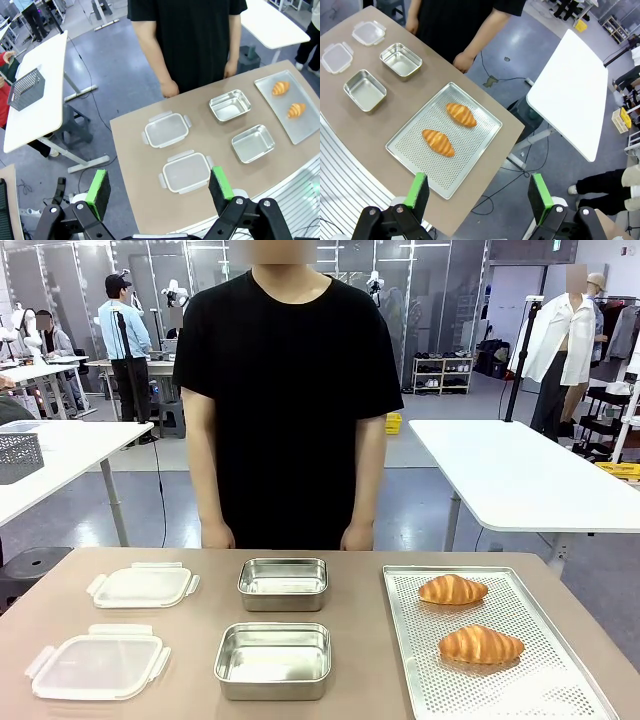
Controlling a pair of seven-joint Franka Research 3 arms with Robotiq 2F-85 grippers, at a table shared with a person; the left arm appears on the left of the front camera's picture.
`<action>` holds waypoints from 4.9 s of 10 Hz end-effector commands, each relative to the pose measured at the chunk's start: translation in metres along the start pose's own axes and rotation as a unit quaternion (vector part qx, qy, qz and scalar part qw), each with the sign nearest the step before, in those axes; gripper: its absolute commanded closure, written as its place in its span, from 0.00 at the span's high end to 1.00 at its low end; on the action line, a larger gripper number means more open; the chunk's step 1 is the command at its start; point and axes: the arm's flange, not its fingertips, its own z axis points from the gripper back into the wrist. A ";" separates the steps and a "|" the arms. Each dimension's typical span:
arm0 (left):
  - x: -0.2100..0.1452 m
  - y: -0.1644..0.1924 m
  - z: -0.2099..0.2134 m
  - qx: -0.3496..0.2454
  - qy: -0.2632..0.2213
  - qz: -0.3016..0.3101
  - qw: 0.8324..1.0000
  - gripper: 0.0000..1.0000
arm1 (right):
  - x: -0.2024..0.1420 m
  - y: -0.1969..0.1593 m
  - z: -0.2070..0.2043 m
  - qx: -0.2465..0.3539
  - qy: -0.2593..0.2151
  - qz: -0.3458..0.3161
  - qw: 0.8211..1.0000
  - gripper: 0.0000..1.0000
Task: Place the bread into the airtight container.
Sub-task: Pick up a Butter Roll and place it into an empty Airtight Container.
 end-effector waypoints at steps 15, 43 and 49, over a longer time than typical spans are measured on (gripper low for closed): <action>0.001 0.000 0.000 0.000 0.000 -0.001 1.000 1.00 | 0.043 0.086 -0.251 0.171 0.221 0.377 0.883 1.00; 0.001 0.000 0.000 0.000 0.000 -0.001 1.000 1.00 | -0.124 0.096 -0.538 0.227 0.236 0.354 0.876 1.00; 0.001 0.000 0.000 0.000 0.000 -0.001 1.000 1.00 | -0.121 0.097 -0.539 0.241 0.233 0.338 0.880 0.52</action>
